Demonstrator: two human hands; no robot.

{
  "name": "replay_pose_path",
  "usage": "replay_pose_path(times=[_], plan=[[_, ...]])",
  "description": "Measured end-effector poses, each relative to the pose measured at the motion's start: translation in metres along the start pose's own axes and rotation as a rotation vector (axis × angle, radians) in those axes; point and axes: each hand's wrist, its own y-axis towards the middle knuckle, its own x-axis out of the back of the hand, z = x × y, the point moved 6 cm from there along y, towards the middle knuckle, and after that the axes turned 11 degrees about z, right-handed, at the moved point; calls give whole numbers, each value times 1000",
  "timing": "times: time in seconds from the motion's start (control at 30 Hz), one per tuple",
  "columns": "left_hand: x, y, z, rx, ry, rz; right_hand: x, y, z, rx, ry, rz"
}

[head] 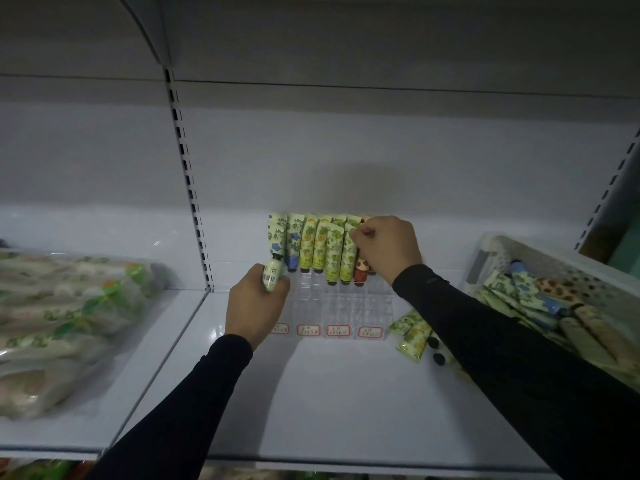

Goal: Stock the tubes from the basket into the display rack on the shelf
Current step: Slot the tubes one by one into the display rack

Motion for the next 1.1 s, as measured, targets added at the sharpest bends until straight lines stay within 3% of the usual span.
replay_pose_path(times=[0.4,1.1], plan=[[11,-19,43,156,33,-127,-2,10,-1,-23,-35,71],[8,-19,49,152,53,-131,-3,12,2,-80,-43,103]])
